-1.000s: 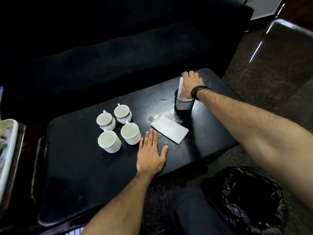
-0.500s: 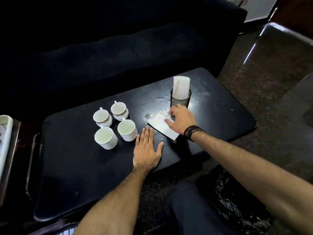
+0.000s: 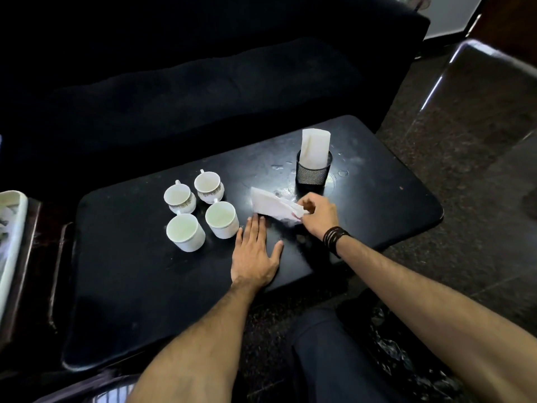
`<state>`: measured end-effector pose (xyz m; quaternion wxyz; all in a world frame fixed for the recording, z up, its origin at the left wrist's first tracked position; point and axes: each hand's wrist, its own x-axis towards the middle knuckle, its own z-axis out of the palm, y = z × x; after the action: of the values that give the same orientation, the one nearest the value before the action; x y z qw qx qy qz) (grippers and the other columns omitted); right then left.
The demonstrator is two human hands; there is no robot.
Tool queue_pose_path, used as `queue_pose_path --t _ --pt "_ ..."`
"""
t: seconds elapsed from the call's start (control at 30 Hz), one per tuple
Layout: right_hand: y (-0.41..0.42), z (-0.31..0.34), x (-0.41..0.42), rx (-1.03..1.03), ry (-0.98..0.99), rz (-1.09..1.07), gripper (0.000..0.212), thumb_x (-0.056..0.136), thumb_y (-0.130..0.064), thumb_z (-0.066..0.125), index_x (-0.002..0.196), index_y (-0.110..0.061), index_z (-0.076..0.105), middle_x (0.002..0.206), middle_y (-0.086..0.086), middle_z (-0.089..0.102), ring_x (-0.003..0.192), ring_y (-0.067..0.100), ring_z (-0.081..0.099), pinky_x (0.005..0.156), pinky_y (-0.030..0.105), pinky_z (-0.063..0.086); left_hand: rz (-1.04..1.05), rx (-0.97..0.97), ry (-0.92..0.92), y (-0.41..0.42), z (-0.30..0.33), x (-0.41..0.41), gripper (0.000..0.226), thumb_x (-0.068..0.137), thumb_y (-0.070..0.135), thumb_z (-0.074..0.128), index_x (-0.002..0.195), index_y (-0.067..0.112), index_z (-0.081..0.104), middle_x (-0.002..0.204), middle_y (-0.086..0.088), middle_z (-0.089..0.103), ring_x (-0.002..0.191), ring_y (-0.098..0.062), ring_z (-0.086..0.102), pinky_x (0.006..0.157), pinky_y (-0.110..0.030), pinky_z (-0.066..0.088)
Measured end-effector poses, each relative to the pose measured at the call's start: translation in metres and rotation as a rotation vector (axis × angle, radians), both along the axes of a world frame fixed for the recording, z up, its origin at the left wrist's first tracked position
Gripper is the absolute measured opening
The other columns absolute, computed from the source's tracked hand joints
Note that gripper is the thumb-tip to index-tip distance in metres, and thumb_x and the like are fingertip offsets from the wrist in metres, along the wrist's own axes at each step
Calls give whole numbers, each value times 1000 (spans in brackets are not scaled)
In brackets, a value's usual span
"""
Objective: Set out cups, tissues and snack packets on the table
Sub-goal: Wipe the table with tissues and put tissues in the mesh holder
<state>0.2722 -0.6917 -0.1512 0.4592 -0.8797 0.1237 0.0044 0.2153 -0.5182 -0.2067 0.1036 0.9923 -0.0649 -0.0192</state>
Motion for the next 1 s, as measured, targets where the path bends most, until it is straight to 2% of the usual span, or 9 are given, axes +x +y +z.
queue_pose_path --t 0.07,0.2,0.23,0.33,0.4,0.5,0.63,0.87,1.0 --pt "-4 11 6 53 -59 -5 27 72 2 67 74 -26 67 75 -6 70 64 4 58 64 16 47 -3 9 8 1 0 -1 81 95 63 16 158 13 8 166 -4 4 153 -16 0 124 -37 1" --pt "-25 56 37 88 -160 -12 16 82 -19 74 79 -33 69 84 -3 71 76 20 70 67 35 60 -19 33 15 0 1 -1 79 97 61 13 158 13 2 166 -4 -3 153 -17 -5 124 -38 -2" --pt "-32 73 46 49 -217 -16 6 84 -22 73 85 -27 70 83 -3 69 72 19 70 63 30 58 -24 44 14 0 1 -1 78 97 61 12 158 14 1 166 -4 -4 153 -17 -6 124 -38 -2" --pt "-54 122 74 -49 -376 -24 5 88 -22 69 91 -18 70 75 -3 65 49 0 62 46 12 45 -25 45 23 0 1 -1 77 97 61 11 158 15 1 166 -4 -5 153 -17 -7 124 -39 -2" --pt "-68 148 90 -82 -416 -17 4 89 -16 68 93 -14 69 80 1 66 48 -7 61 42 12 48 -22 40 21 -1 1 -1 77 97 62 11 158 15 1 166 -3 -4 153 -16 -6 124 -38 -2" --pt "-81 168 106 -138 -413 14 7 89 -13 68 95 -10 68 86 6 63 53 1 63 43 14 51 -22 41 19 0 1 -1 77 97 62 10 158 16 0 166 -2 -5 153 -16 -7 124 -38 -3" --pt "-80 165 114 -204 -324 96 6 89 -11 67 95 -11 69 88 5 60 70 16 65 44 16 54 -18 32 21 0 1 -1 77 97 62 11 158 17 1 166 -2 -5 153 -15 -7 124 -38 -2" --pt "-71 131 126 -261 -238 146 4 90 -13 65 94 -15 68 94 5 61 79 20 65 63 37 62 -13 10 25 0 1 -1 78 96 63 11 159 18 1 166 -1 -5 153 -15 -7 124 -37 -1" --pt "-69 122 134 -269 -240 173 8 89 -12 65 95 -15 68 93 5 61 86 23 65 72 38 59 -14 7 19 0 1 -1 78 96 63 13 159 17 1 166 -1 -5 153 -15 -7 124 -37 -1"
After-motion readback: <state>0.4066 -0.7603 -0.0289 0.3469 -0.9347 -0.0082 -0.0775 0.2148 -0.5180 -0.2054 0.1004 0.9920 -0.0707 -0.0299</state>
